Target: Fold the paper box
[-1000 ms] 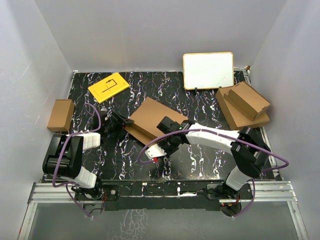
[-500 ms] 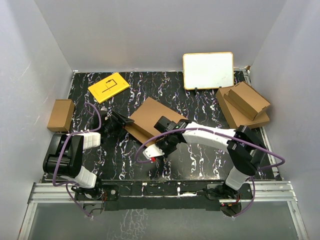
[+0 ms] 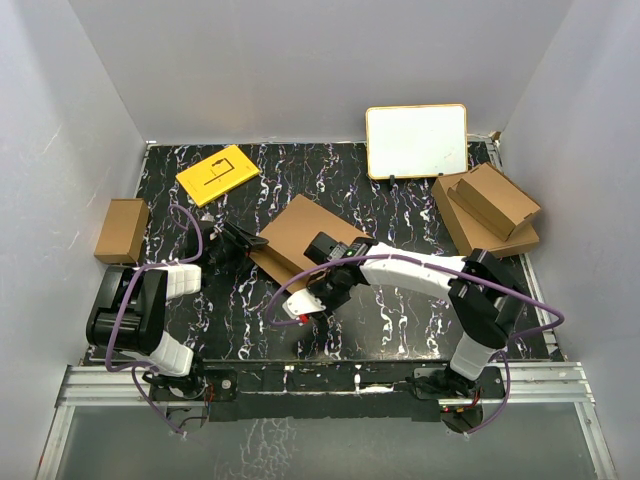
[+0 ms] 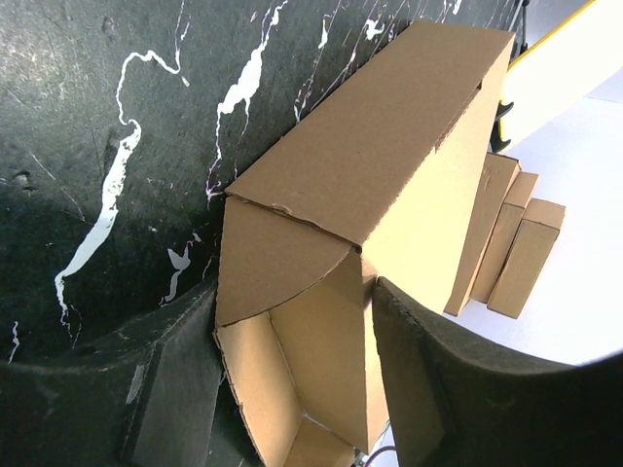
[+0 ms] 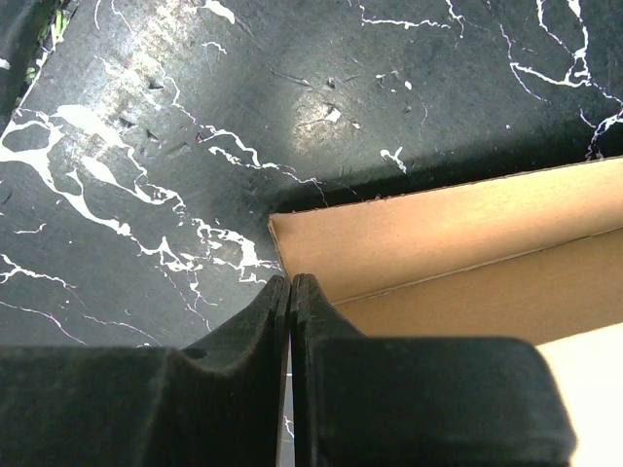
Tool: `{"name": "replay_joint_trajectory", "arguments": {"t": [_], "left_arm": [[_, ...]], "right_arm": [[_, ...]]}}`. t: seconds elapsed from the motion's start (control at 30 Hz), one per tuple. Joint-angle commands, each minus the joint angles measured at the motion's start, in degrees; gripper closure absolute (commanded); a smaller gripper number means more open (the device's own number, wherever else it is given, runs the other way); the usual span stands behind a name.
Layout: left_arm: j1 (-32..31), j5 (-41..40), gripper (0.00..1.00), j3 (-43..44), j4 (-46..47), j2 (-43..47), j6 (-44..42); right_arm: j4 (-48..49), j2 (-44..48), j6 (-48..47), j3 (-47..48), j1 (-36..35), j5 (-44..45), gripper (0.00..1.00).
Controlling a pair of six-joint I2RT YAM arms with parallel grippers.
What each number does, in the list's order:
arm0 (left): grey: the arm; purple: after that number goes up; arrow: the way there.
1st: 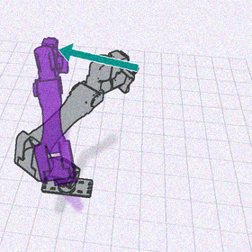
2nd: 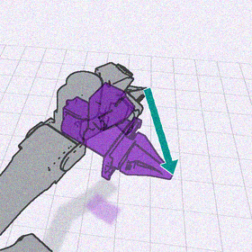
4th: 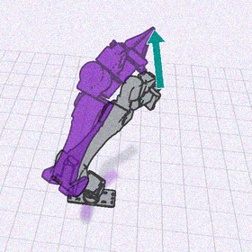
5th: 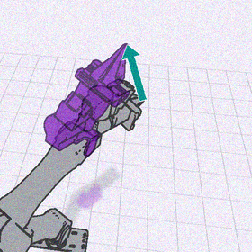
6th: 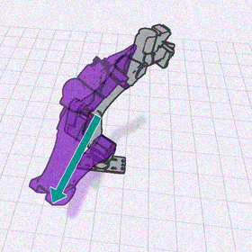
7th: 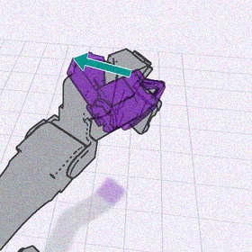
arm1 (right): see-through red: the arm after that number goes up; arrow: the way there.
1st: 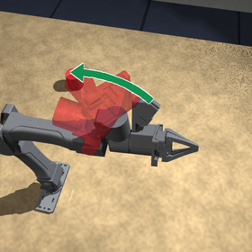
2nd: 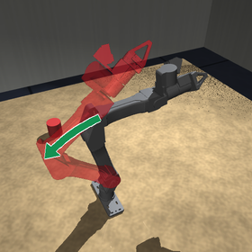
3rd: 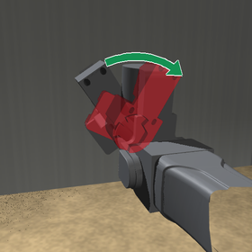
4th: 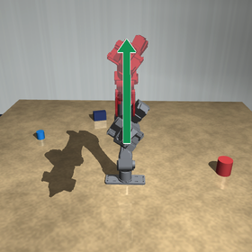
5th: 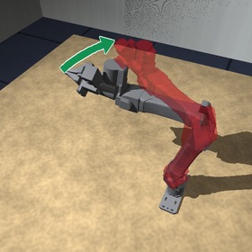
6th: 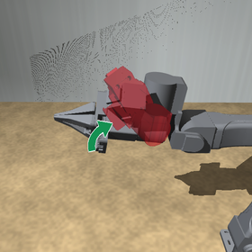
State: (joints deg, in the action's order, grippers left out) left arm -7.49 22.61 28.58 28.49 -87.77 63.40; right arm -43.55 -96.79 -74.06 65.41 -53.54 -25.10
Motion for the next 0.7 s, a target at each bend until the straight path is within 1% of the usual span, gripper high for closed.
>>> {"name": "replay_joint_trajectory", "arguments": {"t": [0.0, 0.43, 0.67], "left_arm": [[-0.46, 1.56, 0.45, -0.30, -5.95, -1.53, -2.27], [-0.45, 1.82, 0.45, -0.63, -5.62, -1.59, -2.25], [-0.49, 1.82, 0.45, -0.63, -5.73, -1.42, -2.25]], "right_arm": [[5.04, -0.97, -1.27, 2.95, -0.33, -1.22, 0.92], [3.83, -2.26, -1.27, 4.77, -0.37, -1.29, 0.92], [4.26, -0.27, -0.53, 3.59, -0.33, 0.40, 0.92]]}}
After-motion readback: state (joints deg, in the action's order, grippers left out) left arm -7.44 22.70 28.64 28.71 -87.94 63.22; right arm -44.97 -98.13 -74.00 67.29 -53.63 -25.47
